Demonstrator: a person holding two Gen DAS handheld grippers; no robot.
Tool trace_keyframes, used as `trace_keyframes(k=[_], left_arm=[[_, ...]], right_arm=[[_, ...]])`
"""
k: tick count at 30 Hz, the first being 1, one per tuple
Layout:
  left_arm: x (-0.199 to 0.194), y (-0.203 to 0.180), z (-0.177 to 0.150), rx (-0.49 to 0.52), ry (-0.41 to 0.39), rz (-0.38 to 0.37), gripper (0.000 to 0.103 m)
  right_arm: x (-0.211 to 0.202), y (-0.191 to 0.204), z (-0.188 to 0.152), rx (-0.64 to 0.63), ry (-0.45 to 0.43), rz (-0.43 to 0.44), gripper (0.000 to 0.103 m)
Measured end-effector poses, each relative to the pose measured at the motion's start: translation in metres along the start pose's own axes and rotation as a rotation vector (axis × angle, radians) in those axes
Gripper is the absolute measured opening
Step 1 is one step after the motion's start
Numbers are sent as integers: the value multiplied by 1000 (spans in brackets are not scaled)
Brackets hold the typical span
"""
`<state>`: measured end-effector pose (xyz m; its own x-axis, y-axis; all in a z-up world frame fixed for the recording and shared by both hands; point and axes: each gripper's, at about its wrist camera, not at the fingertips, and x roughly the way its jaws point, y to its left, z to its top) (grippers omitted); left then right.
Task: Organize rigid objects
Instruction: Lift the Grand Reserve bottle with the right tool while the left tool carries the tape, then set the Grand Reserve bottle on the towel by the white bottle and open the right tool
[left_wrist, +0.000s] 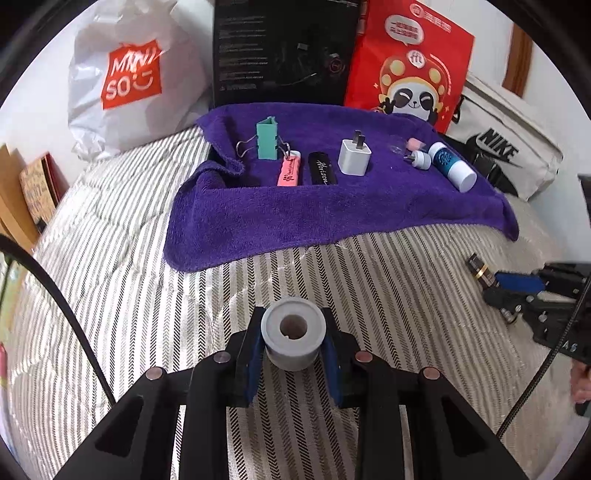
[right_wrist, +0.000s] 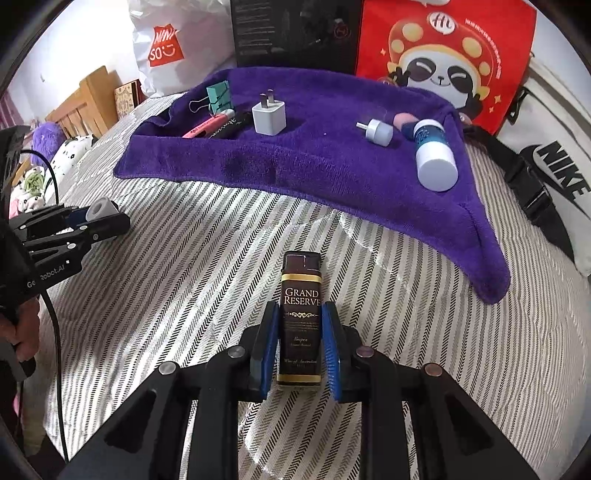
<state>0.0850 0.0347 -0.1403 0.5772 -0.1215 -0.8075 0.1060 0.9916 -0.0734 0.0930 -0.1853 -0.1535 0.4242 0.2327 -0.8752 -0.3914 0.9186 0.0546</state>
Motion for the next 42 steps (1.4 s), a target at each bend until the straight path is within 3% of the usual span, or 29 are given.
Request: trace_keyframes(k=[8,20,31,42], left_arm=[[-21,4,5,-26,-23,-36,27],[-49,4,41,-43,-75,-86,27],[-37,9,62,-42,-57,-97,27],[-15,13,74,-55,-23,-136,27]], right_arm=[[-22,8,1,17,-61,62,23],[-46,-12,36,26,-125,77,23],[-21,-42,100,5,-108,15,23],[35,-63,124,12,-9,18,23]])
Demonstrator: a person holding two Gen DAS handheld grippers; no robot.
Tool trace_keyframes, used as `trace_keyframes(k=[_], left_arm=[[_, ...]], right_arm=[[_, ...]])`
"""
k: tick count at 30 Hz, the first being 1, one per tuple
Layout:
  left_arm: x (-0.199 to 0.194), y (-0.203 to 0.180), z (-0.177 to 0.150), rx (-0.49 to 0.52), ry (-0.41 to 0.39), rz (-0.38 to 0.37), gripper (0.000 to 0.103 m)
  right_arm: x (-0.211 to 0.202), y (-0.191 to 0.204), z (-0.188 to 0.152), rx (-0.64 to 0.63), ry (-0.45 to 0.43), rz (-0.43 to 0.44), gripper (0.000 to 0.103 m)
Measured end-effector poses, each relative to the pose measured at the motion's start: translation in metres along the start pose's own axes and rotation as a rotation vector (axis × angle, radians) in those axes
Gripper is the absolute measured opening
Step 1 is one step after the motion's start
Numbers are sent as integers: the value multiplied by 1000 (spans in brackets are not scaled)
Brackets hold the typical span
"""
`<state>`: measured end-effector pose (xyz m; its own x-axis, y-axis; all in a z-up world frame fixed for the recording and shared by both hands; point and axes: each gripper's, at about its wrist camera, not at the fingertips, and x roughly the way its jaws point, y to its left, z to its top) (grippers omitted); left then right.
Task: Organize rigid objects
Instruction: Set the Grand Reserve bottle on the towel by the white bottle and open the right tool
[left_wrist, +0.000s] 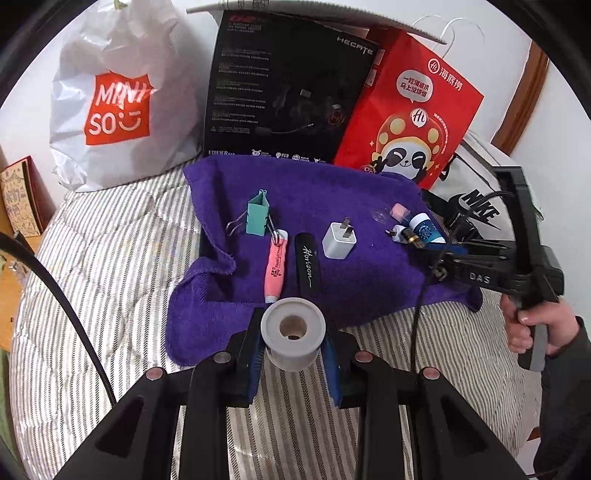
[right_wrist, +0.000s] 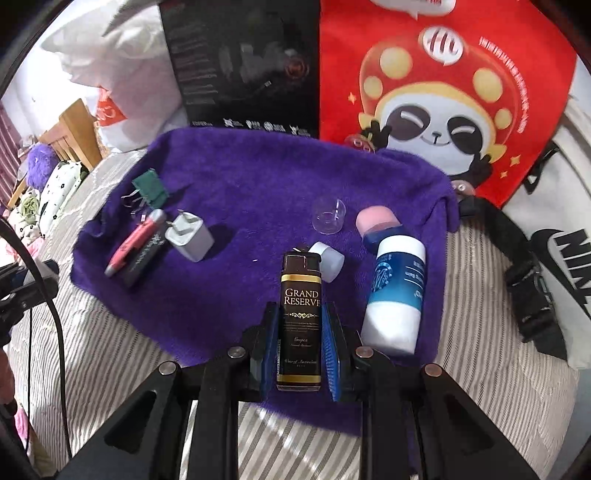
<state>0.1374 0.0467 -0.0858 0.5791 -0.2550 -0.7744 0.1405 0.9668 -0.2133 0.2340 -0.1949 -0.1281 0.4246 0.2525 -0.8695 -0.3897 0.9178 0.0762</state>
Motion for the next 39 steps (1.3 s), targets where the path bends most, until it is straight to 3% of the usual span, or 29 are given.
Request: trace_keyframes(k=[12,30,34,39], left_arm=[[13,5,2,-7,25,-20,27],[1,2,-5,-15,21,-36,27],[-4,-1,-9,-13,18,-36,27],[-7,-8,-12,-4,27,-46,27]], right_arm=[[21,-7,-1,1,50,-16,23],[18,-2,-15,20,-23,-47,24],[17,-1,-17,31,-26,-50,26],[14,1,-21,49,-24,-40,36]])
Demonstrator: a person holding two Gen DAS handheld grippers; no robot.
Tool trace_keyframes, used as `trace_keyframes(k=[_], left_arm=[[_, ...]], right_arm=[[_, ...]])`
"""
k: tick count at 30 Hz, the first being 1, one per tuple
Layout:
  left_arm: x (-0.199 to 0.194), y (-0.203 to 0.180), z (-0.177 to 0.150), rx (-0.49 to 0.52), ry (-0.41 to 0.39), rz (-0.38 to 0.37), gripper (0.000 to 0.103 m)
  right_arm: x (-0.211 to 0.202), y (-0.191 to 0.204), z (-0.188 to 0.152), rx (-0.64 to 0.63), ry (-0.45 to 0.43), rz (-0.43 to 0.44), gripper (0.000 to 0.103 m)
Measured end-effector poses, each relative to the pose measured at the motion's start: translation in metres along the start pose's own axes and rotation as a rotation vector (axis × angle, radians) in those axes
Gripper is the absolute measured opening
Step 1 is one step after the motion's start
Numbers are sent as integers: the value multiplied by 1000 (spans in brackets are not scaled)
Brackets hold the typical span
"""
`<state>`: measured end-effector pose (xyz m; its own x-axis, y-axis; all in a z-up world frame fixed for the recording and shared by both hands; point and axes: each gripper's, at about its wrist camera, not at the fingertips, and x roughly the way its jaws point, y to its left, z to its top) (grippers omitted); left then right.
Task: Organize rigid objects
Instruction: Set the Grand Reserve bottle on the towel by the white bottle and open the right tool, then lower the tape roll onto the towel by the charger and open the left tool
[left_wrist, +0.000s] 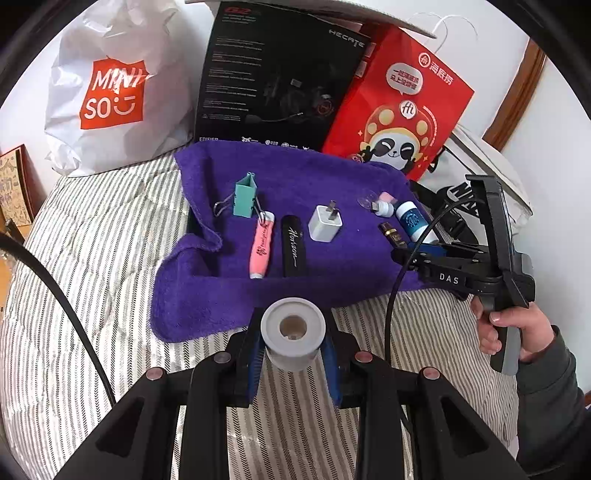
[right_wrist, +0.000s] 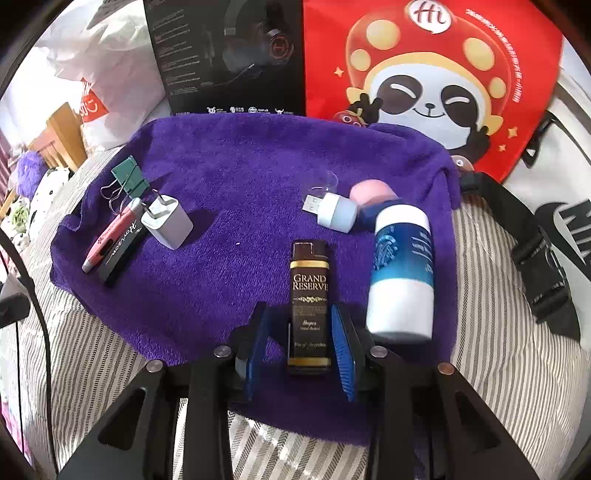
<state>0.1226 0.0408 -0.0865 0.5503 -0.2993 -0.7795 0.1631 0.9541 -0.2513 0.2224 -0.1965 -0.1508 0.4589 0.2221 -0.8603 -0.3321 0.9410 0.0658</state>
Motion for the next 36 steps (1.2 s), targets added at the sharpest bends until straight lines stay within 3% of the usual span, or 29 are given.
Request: trace_keyframes(k=[4,17,28,36], left_arm=[[2,-7,3,8,0,-15,27],[21,-24,17,32,2,-35,27],[71,-36,48,36,35,-70,27],[116,-45,50,131,94,-3,27]], right_arm=[[-3,-11,-4,72,-8,44,37],[-9,-16,-9,97,14,58,40],[-14,-21,-13,126,9,64,44],[-17,-21,-14,129,2,66,44]])
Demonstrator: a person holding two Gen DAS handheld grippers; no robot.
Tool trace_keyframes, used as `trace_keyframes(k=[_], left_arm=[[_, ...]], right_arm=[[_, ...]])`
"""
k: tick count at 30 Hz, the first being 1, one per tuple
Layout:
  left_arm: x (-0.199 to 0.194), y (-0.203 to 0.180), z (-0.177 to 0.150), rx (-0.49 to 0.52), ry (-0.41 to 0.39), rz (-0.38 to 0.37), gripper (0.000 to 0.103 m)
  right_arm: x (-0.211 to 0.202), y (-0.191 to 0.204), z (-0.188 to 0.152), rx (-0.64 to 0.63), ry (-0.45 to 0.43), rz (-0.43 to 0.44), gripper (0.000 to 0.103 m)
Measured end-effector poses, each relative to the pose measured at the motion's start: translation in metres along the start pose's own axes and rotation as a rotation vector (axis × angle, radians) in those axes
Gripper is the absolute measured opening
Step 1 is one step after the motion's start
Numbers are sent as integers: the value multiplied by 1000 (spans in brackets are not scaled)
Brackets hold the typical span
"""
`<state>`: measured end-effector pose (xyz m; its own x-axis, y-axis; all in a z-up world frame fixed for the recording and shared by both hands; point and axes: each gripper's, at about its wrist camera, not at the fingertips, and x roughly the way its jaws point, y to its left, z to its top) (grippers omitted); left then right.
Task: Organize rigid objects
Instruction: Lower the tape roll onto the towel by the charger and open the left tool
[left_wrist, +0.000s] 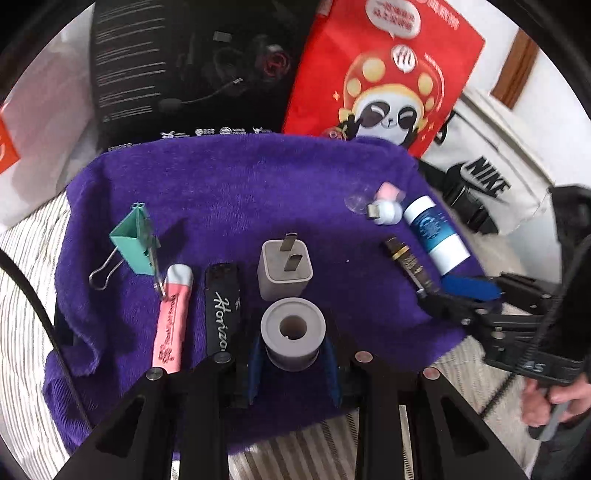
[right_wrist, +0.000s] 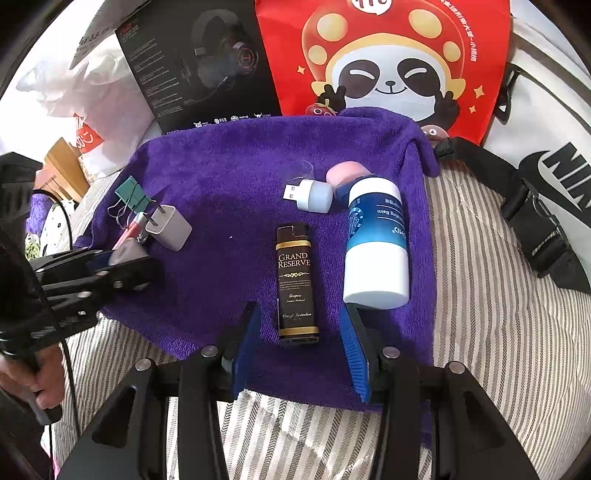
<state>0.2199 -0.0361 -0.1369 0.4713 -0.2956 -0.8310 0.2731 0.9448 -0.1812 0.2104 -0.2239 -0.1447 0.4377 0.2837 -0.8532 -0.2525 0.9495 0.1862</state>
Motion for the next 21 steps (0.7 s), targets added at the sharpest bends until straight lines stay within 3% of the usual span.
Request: trace_keyframes(k=[9,21], left_arm=[[3,-12,-3,121,12,59,27],[-11,-7,-7,71,41,28,36]], right_arm=[[-3,0,-1,0,9,24,44],[-20,-2,-6,-30,0,12,53]])
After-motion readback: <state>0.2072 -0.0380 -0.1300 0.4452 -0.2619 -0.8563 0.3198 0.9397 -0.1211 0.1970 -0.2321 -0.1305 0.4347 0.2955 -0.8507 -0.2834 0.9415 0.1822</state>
